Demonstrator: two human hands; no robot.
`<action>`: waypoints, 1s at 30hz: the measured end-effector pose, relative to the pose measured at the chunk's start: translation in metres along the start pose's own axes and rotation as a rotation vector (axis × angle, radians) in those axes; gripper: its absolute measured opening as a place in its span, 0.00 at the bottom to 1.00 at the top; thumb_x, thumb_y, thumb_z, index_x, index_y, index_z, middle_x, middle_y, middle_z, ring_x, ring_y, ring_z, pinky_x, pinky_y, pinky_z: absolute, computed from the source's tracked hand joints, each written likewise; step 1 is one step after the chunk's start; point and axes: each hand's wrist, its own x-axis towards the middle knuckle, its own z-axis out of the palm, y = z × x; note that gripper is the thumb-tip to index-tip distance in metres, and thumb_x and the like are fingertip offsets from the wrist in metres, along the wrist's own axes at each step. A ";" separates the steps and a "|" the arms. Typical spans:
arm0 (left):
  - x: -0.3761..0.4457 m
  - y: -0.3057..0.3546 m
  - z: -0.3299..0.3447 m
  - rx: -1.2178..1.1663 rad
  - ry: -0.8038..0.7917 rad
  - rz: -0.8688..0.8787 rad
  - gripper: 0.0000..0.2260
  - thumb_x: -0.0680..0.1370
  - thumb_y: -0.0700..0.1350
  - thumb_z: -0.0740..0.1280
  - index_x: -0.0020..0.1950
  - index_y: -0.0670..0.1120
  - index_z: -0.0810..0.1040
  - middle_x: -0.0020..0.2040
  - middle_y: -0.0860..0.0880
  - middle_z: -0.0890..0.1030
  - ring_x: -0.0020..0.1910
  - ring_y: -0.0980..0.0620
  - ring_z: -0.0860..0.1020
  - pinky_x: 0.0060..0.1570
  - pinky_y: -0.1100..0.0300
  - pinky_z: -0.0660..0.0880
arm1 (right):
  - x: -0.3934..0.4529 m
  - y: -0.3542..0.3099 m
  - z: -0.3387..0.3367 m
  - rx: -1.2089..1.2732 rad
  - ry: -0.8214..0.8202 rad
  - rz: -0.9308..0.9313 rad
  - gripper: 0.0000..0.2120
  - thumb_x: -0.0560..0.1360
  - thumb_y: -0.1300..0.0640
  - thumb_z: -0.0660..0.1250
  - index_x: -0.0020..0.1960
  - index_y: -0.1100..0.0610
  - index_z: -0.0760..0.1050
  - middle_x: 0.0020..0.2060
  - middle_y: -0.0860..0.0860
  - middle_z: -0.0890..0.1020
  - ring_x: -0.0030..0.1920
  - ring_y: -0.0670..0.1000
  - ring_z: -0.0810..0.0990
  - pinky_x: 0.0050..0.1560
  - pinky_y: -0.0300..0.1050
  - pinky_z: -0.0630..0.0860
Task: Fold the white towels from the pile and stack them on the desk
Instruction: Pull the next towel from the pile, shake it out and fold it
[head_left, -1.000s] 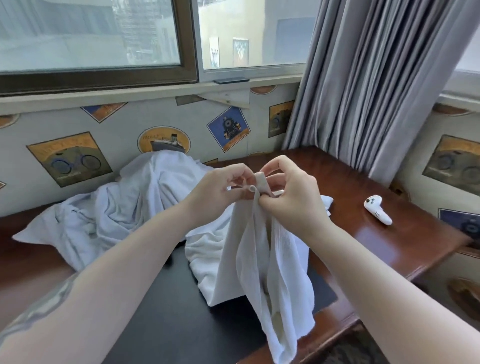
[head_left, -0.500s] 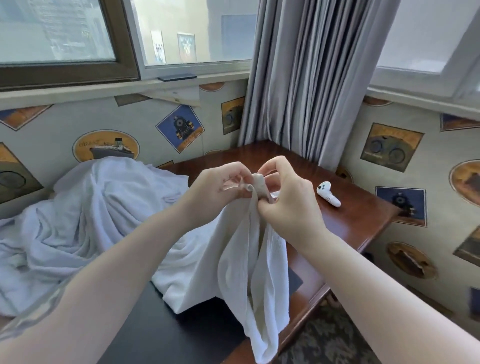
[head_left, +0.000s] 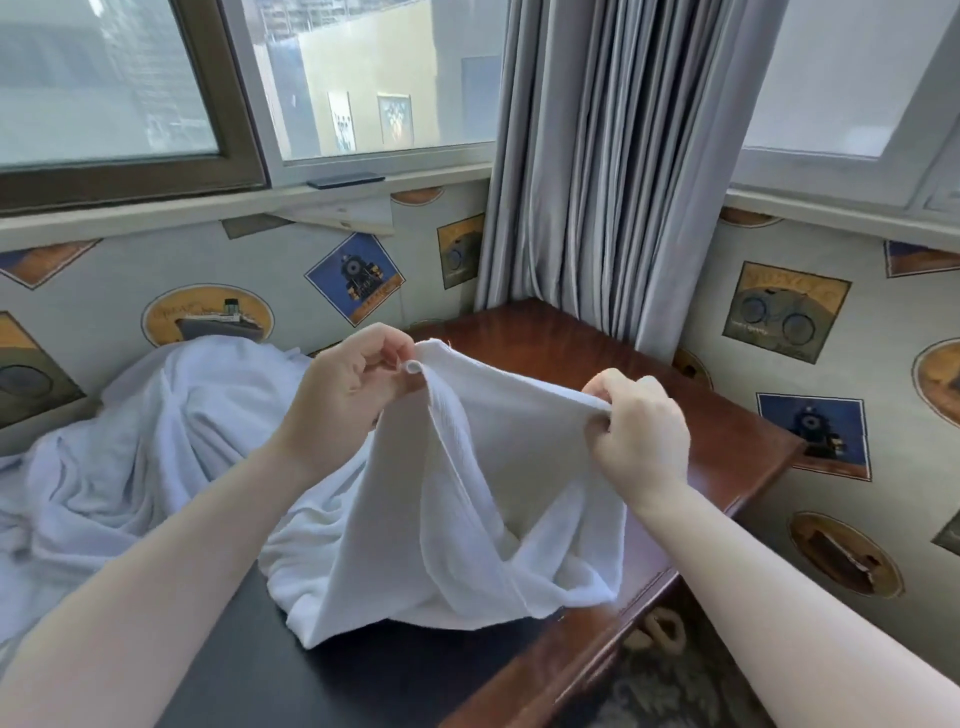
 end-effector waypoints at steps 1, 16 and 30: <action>-0.002 0.001 0.007 -0.015 0.059 0.000 0.05 0.77 0.38 0.70 0.45 0.47 0.77 0.40 0.45 0.78 0.38 0.42 0.74 0.43 0.55 0.72 | -0.003 0.006 0.001 -0.008 0.096 -0.055 0.14 0.63 0.71 0.69 0.45 0.57 0.77 0.35 0.50 0.75 0.38 0.59 0.75 0.36 0.48 0.70; -0.008 0.004 0.076 0.196 0.274 -0.056 0.05 0.75 0.45 0.69 0.44 0.55 0.76 0.40 0.60 0.79 0.39 0.59 0.75 0.44 0.68 0.71 | -0.073 0.090 0.039 0.040 -1.113 -0.652 0.10 0.72 0.46 0.52 0.35 0.44 0.67 0.32 0.48 0.72 0.41 0.49 0.62 0.60 0.41 0.55; -0.045 0.030 0.081 0.285 0.334 -0.287 0.05 0.73 0.43 0.70 0.43 0.50 0.74 0.42 0.45 0.76 0.44 0.47 0.73 0.51 0.44 0.73 | -0.065 0.116 0.072 0.152 -0.911 -0.761 0.10 0.79 0.61 0.58 0.45 0.48 0.72 0.39 0.42 0.74 0.48 0.49 0.76 0.66 0.44 0.56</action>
